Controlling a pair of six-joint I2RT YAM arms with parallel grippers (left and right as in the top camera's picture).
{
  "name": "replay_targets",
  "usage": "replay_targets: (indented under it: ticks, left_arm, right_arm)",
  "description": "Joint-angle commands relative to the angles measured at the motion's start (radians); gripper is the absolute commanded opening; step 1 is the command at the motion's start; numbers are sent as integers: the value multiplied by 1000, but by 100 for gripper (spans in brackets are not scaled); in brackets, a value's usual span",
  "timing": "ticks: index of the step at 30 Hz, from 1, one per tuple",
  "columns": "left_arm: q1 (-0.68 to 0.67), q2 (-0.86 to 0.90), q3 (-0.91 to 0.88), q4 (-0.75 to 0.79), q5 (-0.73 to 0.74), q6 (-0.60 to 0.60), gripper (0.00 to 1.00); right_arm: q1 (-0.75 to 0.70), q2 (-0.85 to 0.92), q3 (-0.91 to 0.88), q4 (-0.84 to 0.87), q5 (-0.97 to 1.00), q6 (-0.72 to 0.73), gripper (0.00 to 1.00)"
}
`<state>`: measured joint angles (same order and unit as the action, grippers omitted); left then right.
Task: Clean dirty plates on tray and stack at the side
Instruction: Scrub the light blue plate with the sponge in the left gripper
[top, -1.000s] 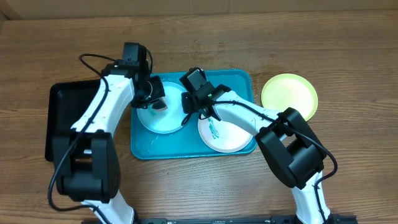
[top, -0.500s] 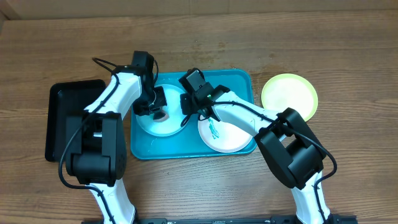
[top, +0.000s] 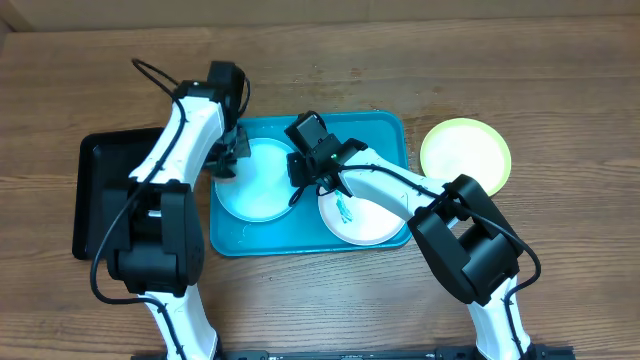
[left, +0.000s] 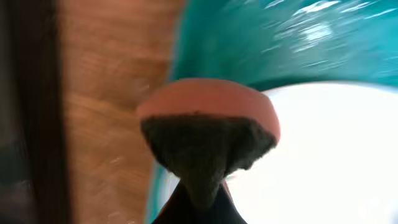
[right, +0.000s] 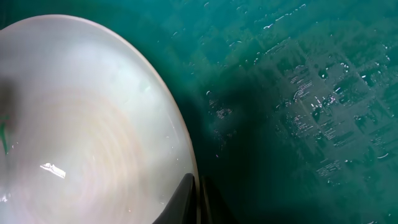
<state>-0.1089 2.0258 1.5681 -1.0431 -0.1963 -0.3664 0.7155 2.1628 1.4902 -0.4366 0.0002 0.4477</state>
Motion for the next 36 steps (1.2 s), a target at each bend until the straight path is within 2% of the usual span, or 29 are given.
replay_targets:
  ticks: [1,4,7,14,24,31,34,36]
  left_arm:
    - [1,10,9,50,313,15,4]
    - [-6,10,-31,119,447,19,4]
    - [-16,10,-83,157,449,20,4]
    - [-6,10,-157,154,266,23,4]
    - [-2,10,-172,100,-149,23,4]
    - [-2,6,-148,85,-233,23,4]
    - [-4,5,-85,51,-217,23,4]
    - [-5,5,-33,29,-154,23,4]
  right_arm:
    - [-16,10,-5,5,44,-6,4]
    - [-16,10,-5,10,44,-6,4]
    - [-16,10,-5,9,44,-6,4]
    - [-16,10,-5,9,44,-7,4]
    - [-16,10,-5,8,44,-10,4]
    - [-16,10,-5,9,44,-10,4]
    - [-16,10,-5,9,44,-10,4]
    - [-16,10,-5,13,44,-10,4]
